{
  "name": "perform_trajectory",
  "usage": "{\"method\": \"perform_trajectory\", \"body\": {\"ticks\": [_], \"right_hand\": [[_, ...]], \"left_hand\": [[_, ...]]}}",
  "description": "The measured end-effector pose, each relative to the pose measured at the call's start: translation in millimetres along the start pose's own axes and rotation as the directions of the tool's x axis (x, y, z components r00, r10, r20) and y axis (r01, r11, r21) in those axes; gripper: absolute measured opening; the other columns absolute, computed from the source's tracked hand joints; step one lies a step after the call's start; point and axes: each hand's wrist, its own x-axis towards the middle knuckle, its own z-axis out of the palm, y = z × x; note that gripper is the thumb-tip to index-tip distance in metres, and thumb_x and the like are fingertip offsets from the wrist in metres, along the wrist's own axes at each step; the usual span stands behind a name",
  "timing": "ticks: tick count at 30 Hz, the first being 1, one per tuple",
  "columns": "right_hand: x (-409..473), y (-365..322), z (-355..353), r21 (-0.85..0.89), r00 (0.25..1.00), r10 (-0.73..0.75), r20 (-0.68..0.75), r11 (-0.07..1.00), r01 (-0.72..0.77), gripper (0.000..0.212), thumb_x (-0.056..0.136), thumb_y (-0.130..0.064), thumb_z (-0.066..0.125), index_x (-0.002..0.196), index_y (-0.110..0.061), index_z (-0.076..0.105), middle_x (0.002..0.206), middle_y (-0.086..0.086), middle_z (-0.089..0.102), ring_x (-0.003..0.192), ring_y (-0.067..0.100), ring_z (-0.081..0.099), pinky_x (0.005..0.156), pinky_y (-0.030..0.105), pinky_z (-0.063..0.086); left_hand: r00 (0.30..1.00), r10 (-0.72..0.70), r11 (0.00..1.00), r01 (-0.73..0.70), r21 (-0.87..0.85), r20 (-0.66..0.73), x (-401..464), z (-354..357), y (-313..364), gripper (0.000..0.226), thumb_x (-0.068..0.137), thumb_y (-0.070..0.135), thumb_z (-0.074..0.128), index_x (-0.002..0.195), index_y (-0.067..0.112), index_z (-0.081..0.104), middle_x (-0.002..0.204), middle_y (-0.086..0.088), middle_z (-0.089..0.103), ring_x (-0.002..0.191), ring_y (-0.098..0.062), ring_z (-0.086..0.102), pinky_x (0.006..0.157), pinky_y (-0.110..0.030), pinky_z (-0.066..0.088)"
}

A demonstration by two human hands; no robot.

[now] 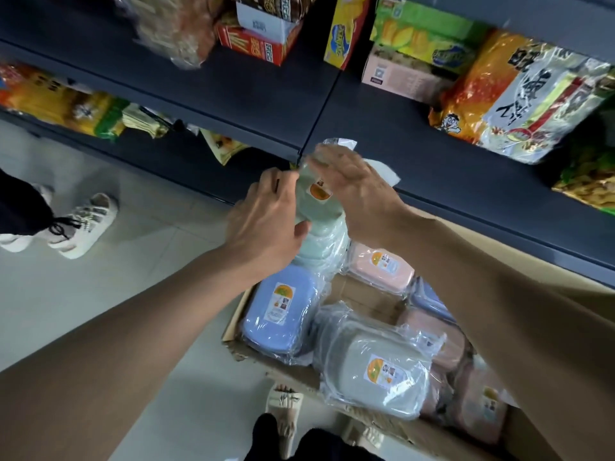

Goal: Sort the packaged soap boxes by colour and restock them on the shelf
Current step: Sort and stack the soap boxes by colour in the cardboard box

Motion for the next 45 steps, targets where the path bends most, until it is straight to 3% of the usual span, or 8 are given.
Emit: {"method": "perform_trajectory", "body": {"ticks": [5, 11, 17, 28, 33, 38, 42, 45], "right_hand": [[-52, 27, -4, 0.123, 0.943, 0.297, -0.150, 0.952, -0.281, 0.081, 0.072, 0.011, 0.060, 0.144, -0.012, 0.031, 0.149, 0.009, 0.026, 0.134, 0.028, 0.023, 0.106, 0.035, 0.034], [-126, 65, 20, 0.236, 0.873, 0.486, -0.033, 0.853, -0.466, 0.069, 0.077, 0.004, 0.057, 0.141, -0.012, 0.038, 0.140, 0.010, 0.035, 0.128, 0.028, 0.029, 0.102, 0.040, 0.037], [-169, 73, 35, 0.248, 0.843, 0.536, 0.051, 0.811, -0.531, 0.061, 0.080, 0.001, 0.059, 0.137, -0.012, 0.042, 0.134, 0.011, 0.041, 0.121, 0.027, 0.037, 0.095, 0.031, 0.032], [-198, 83, 45, 0.313, 0.841, 0.535, 0.081, 0.787, -0.531, 0.070, 0.077, 0.006, 0.056, 0.140, -0.017, 0.037, 0.135, 0.009, 0.040, 0.124, 0.028, 0.037, 0.098, 0.039, 0.039], [-207, 87, 45, 0.305, 0.821, 0.553, 0.142, 0.764, -0.568, 0.068, 0.083, 0.001, 0.053, 0.145, -0.015, 0.031, 0.140, 0.009, 0.039, 0.130, 0.025, 0.033, 0.103, 0.031, 0.030], [-226, 94, 55, 0.286, 0.762, 0.583, 0.281, 0.708, -0.646, 0.062, 0.086, -0.004, 0.051, 0.143, -0.017, 0.031, 0.140, 0.009, 0.043, 0.126, 0.028, 0.042, 0.099, 0.038, 0.041], [-254, 106, 80, 0.241, 0.753, 0.553, 0.358, 0.724, -0.646, 0.052, 0.087, -0.004, 0.051, 0.136, -0.013, 0.038, 0.125, 0.013, 0.056, 0.106, 0.030, 0.059, 0.077, 0.034, 0.050], [-275, 113, 106, 0.247, 0.750, 0.533, 0.392, 0.724, -0.644, 0.065, 0.083, -0.008, 0.053, 0.143, -0.021, 0.029, 0.132, 0.015, 0.052, 0.105, 0.034, 0.060, 0.080, 0.042, 0.055]], "left_hand": [[1.000, 0.003, 0.996, -0.005, 0.084, 0.029, 6, 11, 6, 0.061, 0.086, 0.032, 0.062, 0.136, 0.017, 0.029, 0.132, -0.009, 0.042, 0.115, -0.031, 0.048, 0.087, -0.045, 0.042], [0.997, -0.061, 0.997, 0.059, 0.059, 0.041, 3, 11, 1, 0.063, 0.086, 0.020, 0.062, 0.138, 0.015, 0.026, 0.135, -0.014, 0.041, 0.117, -0.035, 0.047, 0.085, -0.044, 0.040], [0.997, -0.067, 0.994, 0.063, 0.091, 0.044, -8, 10, 14, 0.075, 0.086, 0.021, 0.064, 0.145, 0.018, 0.018, 0.143, -0.013, 0.034, 0.123, -0.036, 0.042, 0.091, -0.049, 0.040], [0.998, -0.057, 0.980, 0.059, 0.190, -0.013, -13, 15, 32, 0.081, 0.078, 0.024, 0.071, 0.144, 0.014, 0.023, 0.147, -0.016, 0.025, 0.132, -0.038, 0.029, 0.103, -0.055, 0.034], [0.992, 0.126, 0.952, -0.113, 0.284, -0.028, -24, 18, 51, 0.079, 0.073, 0.022, 0.073, 0.140, 0.009, 0.032, 0.149, -0.018, 0.027, 0.134, -0.038, 0.029, 0.103, -0.053, 0.029], [0.914, 0.391, 0.891, -0.406, 0.203, 0.111, -40, 53, 84, 0.068, 0.068, 0.016, 0.075, 0.130, 0.005, 0.048, 0.138, -0.014, 0.045, 0.130, -0.034, 0.037, 0.102, -0.046, 0.036], [0.881, 0.357, 0.912, -0.401, 0.087, 0.310, -40, 88, 111, 0.055, 0.083, 0.026, 0.065, 0.132, 0.012, 0.045, 0.137, -0.005, 0.047, 0.130, -0.024, 0.035, 0.104, -0.039, 0.034], [0.840, 0.322, 0.920, -0.386, 0.063, 0.436, -32, 109, 127, 0.046, 0.088, 0.030, 0.059, 0.130, 0.016, 0.044, 0.134, -0.004, 0.049, 0.127, -0.023, 0.039, 0.103, -0.042, 0.036]]}}
